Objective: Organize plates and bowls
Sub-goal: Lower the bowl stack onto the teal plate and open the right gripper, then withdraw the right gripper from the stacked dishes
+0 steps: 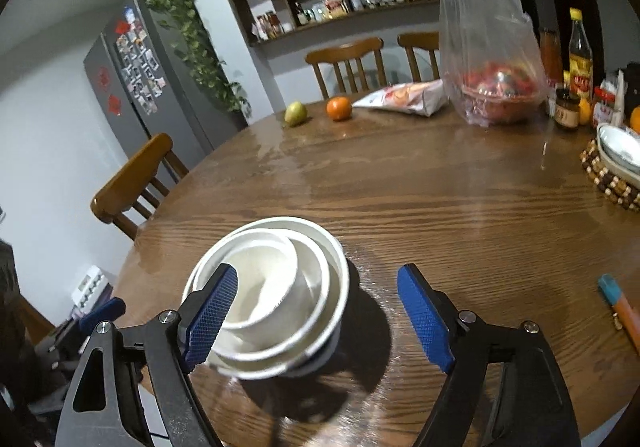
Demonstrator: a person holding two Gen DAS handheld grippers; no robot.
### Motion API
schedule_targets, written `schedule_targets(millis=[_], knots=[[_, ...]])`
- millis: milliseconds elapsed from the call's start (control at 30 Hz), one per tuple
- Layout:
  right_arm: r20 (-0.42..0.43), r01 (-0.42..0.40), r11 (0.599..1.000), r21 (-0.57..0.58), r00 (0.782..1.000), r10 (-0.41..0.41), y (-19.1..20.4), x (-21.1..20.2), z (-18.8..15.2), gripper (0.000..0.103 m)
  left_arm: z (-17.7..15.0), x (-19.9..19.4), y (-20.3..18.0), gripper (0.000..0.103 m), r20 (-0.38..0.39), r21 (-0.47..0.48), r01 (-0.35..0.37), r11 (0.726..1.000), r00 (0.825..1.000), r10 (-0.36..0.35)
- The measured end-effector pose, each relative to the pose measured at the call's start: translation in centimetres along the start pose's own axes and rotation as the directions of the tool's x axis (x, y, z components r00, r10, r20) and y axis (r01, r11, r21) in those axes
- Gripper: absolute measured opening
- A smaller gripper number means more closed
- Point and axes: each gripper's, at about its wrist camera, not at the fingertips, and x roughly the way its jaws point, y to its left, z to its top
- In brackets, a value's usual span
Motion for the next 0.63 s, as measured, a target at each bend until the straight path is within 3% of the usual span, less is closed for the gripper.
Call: schedule_targets(millis=[633], knots=[[-0.02,0.005,0.999,-0.049,1.0,-0.006,0.3,0.4,-1.4,0.084,-1.3,0.3,-0.6,0.102,-0.023,0.022,0.007,1.0,1.0,-0.006]])
